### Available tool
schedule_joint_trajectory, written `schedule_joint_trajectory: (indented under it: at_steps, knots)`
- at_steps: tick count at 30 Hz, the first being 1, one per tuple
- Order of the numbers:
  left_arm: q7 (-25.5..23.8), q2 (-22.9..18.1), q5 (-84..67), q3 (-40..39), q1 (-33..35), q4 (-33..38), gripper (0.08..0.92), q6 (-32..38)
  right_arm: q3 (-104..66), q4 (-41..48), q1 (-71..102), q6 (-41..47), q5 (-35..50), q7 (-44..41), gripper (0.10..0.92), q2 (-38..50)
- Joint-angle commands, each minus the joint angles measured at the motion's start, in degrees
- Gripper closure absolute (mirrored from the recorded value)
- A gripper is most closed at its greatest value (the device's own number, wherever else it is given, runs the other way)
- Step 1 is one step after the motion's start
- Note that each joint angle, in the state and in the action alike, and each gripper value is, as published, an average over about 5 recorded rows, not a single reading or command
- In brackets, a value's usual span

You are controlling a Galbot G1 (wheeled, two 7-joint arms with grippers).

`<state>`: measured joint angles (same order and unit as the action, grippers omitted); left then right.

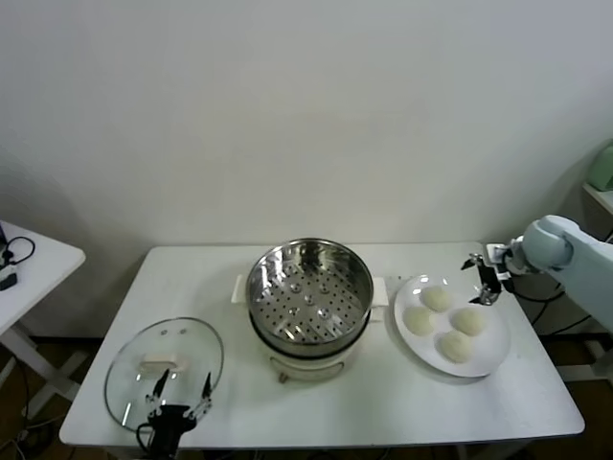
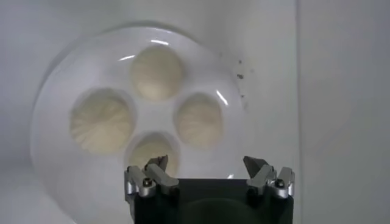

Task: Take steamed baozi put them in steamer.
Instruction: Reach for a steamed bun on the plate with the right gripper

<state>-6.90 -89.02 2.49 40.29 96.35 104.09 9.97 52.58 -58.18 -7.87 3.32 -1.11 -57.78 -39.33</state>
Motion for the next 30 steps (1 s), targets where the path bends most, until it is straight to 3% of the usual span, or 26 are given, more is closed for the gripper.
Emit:
schedule_joint_trajectory:
  at_steps: [1,19,30]
  knots:
    - [0.0,0.0,0.4,0.2,-0.1,-0.6,0.177,0.3,7.4,12.7,-4.8,-2.6,0.1,-4.3,0.203,-10.4]
    - [0.0,0.4,0.4,1.6,-0.5,-2.6,0.177,1.1,2.9,25.5,0.9,-5.9,-6.7,-4.0,0.206,-19.5]
    - [0.3,0.4,0.7,2.3,-0.2,-2.7,0.177,1.7,2.5,23.0,0.5,-6.1,-6.6,-3.6,0.359,-18.7]
